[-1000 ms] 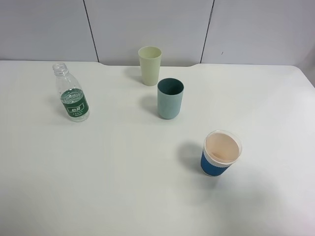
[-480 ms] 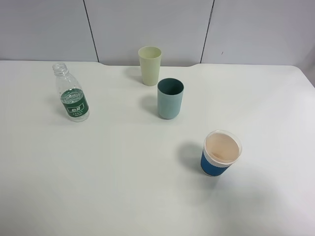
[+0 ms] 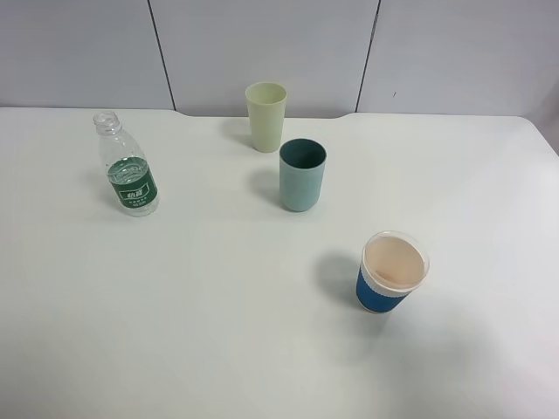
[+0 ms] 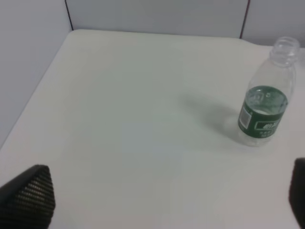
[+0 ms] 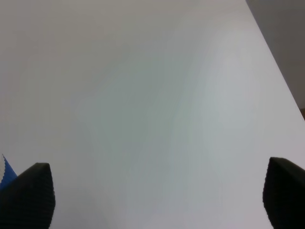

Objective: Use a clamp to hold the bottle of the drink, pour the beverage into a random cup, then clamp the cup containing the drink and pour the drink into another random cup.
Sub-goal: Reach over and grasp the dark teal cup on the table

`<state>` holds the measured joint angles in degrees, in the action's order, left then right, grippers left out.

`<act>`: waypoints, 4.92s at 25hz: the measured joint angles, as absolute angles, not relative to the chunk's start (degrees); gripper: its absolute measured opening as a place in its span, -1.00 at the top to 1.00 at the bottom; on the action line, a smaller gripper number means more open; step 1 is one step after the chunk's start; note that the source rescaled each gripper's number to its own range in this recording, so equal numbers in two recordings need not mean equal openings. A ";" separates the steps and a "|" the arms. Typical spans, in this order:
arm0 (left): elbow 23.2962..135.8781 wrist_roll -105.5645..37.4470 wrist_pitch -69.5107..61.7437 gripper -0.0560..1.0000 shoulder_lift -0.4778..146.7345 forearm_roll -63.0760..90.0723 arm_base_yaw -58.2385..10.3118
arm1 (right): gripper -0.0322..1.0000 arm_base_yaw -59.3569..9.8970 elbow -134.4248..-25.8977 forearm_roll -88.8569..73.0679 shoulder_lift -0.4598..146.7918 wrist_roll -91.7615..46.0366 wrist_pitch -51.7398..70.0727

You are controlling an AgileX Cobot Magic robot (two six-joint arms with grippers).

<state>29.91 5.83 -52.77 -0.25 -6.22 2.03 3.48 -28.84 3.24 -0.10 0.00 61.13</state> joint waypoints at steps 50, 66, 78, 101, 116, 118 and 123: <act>29.05 8.56 -60.11 -1.00 -0.25 -7.96 -5.28 | -0.60 3.48 -28.84 3.24 -0.10 0.00 61.13; 29.05 8.56 -60.11 -1.00 -0.25 -7.96 -5.28 | -0.60 3.48 -28.84 3.24 -0.10 0.00 61.13; 29.05 8.56 -60.11 -1.00 -0.25 -7.96 -5.28 | -0.60 3.48 -28.84 3.24 -0.10 0.00 61.13; 29.05 8.56 -60.11 -1.00 -0.25 -7.96 -5.28 | -0.60 3.48 -39.36 8.76 25.92 0.00 47.93; 29.05 8.56 -60.11 -1.00 -0.25 -7.96 -5.28 | -0.60 3.48 -39.36 7.70 54.16 0.00 30.59; 29.05 8.56 -60.11 -1.00 -0.25 -7.96 -5.28 | -0.60 3.48 -39.36 7.70 57.10 0.00 29.40; 29.05 8.56 -60.11 -1.00 -0.25 -7.96 -5.28 | -0.60 3.48 -39.36 11.16 62.89 0.00 26.45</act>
<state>29.05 8.56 -60.11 -0.25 -7.96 -5.28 3.48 -39.36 11.16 62.89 0.00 26.45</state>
